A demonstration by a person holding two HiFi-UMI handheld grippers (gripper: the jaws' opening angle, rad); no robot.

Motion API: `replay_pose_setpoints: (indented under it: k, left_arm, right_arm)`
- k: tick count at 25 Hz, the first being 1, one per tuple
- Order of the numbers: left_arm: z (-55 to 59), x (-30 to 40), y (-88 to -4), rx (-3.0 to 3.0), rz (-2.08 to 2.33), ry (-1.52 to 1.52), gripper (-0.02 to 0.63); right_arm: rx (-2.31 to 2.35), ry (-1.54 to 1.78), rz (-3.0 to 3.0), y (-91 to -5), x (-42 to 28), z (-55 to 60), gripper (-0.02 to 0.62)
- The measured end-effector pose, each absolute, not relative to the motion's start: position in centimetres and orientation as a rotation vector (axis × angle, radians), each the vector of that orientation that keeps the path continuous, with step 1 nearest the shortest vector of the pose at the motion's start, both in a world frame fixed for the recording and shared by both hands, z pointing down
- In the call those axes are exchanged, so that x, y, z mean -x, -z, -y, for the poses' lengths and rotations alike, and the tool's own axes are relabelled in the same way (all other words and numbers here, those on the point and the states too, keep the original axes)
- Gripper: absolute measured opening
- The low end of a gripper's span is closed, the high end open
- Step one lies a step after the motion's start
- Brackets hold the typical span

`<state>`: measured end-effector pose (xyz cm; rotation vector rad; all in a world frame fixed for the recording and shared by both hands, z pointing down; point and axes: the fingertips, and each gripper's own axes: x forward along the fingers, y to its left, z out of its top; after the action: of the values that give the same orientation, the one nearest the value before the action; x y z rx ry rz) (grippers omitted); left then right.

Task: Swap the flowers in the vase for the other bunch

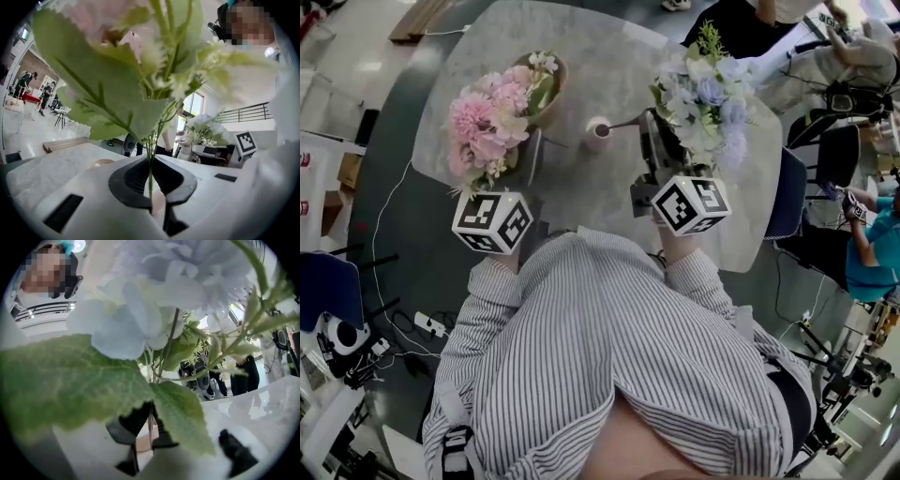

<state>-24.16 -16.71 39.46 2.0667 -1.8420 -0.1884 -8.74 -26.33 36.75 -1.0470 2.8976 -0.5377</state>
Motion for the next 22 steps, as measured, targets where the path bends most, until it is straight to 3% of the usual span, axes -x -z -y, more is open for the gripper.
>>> replay_pose_setpoints:
  k: [22]
  left_arm:
    - [16.9,20.9,-40.5,-2.007,1.829,0.164,0.026]
  right_arm:
    - [1.023,0.575,-3.013,-39.4,8.0,27.5,0.028]
